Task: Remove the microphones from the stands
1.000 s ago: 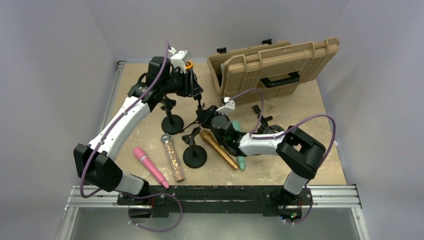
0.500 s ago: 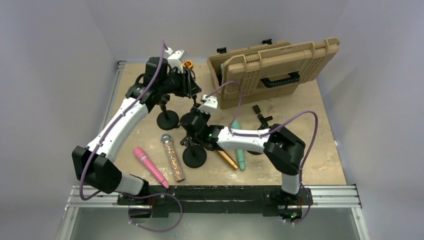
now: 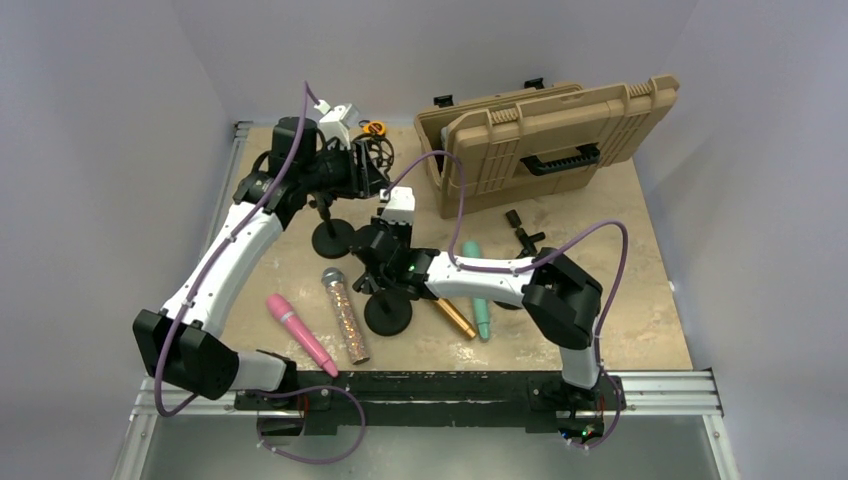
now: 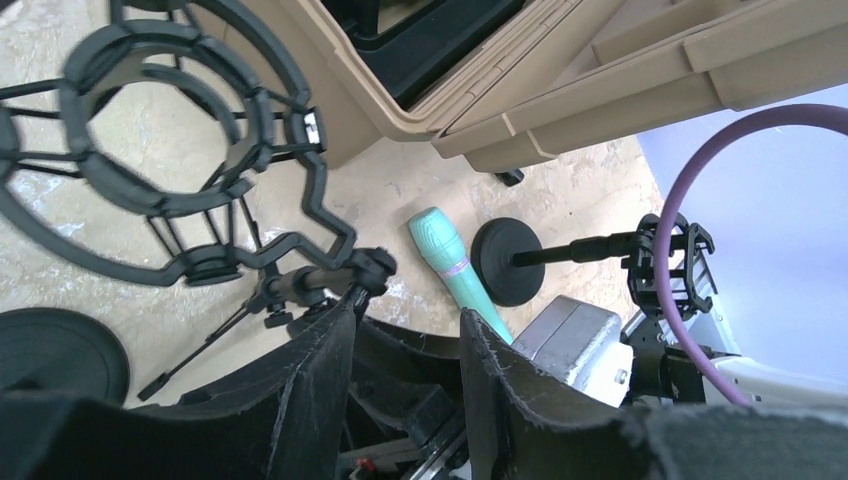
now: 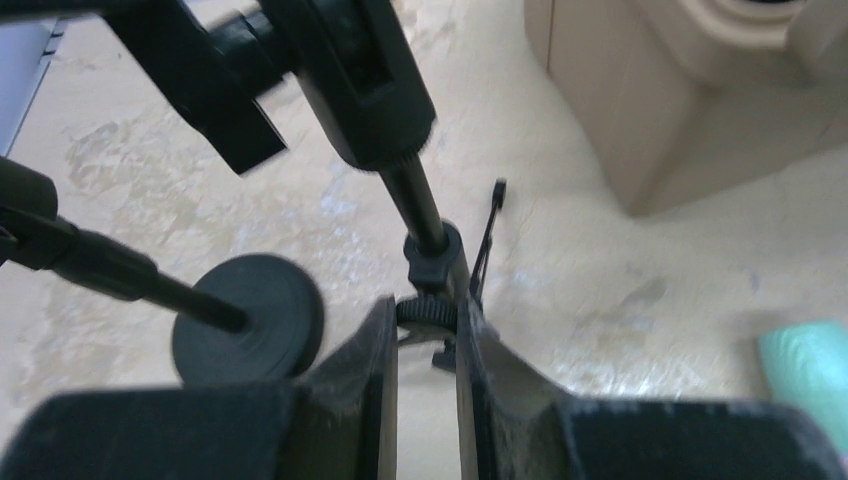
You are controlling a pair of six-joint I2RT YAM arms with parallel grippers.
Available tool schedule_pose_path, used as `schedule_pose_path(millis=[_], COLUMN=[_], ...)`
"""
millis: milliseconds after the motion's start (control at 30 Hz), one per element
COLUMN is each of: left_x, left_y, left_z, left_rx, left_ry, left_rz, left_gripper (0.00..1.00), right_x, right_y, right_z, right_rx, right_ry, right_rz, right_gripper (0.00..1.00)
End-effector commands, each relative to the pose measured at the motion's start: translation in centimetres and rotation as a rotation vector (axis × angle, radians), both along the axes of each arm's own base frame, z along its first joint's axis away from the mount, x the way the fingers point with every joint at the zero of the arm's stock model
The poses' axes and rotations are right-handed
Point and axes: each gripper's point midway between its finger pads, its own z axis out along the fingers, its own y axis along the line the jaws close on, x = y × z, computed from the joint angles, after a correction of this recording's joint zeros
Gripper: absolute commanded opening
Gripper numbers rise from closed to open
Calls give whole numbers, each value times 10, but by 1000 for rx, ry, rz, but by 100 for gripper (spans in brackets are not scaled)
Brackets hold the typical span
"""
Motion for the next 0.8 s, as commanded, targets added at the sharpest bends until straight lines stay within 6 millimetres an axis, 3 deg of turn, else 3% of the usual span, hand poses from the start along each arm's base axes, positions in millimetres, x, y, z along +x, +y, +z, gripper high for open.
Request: schedule_pose_path(millis=[0, 200, 367, 400, 467, 533, 700, 767], left_x=[-12, -10, -12, -13, -14, -14, -14, -14], left_y=[-3, 16, 21, 22, 23, 23, 25, 25], left_z=[37, 56, 73, 76, 79, 79, 74, 73], left_rx=[-87, -96, -100, -103, -112, -118, -109, -109], left_ry=[-75, -121, -150, -155, -160, -156, -136, -131], left_rz=[-42, 2, 15, 17, 24, 29, 44, 43], left_gripper=[43, 46, 57, 58, 60, 62, 64, 65], right_x=[-16, -10, -11, -12, -14, -17, -28, -30], right_y=[-28, -28, -19, -17, -13, -12, -10, -15], right_z=[-44, -26, -1, 6, 18, 33, 74, 81], right_rx=[-417, -482, -382, -346, -263, -172, 67, 133], right_ry=[92, 52, 10, -2, -26, -50, -112, -117], right_rz=[132, 141, 181, 193, 212, 216, 275, 292], right_gripper=[0, 0, 2, 8, 32, 47, 60, 63])
